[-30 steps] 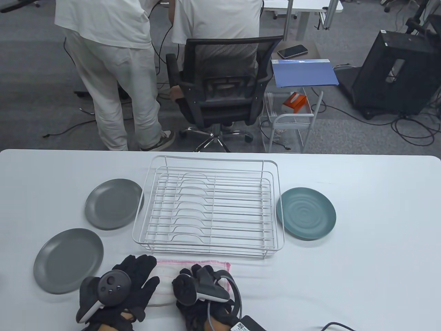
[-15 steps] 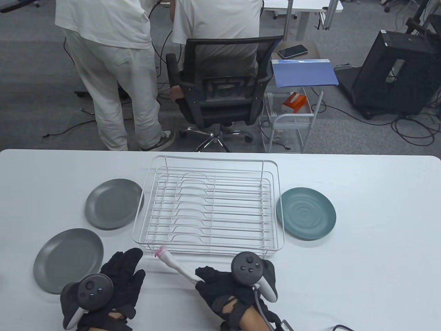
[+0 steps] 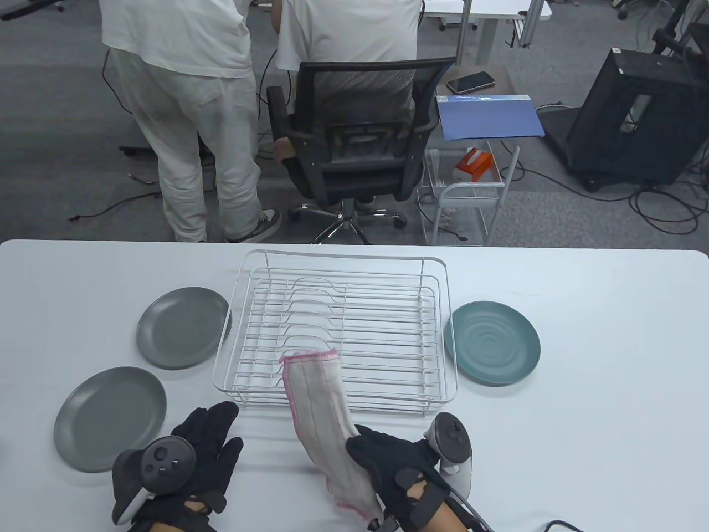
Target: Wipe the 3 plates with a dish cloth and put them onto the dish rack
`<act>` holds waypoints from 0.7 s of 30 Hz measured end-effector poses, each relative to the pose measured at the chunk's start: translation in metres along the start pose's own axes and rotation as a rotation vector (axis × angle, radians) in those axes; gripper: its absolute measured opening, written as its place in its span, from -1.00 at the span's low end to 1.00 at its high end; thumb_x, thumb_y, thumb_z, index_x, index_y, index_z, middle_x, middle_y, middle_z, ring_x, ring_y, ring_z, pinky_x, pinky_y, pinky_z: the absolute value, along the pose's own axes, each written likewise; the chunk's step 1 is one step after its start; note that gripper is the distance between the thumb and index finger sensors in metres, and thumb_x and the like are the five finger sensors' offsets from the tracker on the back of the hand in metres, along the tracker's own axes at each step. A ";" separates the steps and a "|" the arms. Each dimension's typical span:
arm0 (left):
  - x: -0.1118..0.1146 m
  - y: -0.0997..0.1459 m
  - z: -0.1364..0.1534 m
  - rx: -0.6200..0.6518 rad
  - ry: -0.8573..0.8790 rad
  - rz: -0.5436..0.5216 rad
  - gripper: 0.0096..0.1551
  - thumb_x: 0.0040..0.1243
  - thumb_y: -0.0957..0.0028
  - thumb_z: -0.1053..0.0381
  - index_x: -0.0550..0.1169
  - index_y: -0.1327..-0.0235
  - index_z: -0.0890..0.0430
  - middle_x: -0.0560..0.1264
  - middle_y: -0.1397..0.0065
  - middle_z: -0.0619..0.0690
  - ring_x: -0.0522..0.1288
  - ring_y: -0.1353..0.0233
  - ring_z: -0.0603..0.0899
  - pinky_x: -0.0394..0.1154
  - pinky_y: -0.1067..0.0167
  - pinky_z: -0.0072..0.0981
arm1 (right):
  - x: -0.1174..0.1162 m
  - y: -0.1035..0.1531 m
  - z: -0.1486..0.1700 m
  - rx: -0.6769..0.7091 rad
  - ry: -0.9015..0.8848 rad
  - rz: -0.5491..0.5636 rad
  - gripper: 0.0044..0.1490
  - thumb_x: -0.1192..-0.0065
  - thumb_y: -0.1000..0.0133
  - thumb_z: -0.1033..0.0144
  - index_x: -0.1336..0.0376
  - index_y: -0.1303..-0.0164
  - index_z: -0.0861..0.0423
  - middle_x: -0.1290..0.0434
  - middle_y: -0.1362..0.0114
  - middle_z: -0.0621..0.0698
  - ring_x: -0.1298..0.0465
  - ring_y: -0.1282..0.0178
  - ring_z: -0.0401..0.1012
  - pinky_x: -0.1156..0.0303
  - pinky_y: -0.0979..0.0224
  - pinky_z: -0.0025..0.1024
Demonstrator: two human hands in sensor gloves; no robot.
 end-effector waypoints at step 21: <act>-0.050 0.003 0.036 -0.141 -0.075 -0.215 -0.22 0.14 -0.15 -0.26 0.13 -0.57 -0.12 0.26 -0.67 0.06 0.28 -0.58 0.42 0.17 -0.41 0.38 | 0.012 0.009 -0.004 -0.006 -0.148 0.072 -0.27 -0.24 -0.13 0.05 -0.29 -0.29 0.33 -0.31 -0.36 0.38 -0.32 -0.32 0.31 -0.09 -0.35 0.33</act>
Point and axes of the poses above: the tracker on the back of each hand, its own z axis roughly to the little-finger side, its own y axis roughly from the fingertips to the wrist, x = y × z, the point moved 3 cm from there along -y, roughly from the wrist to the fingertips
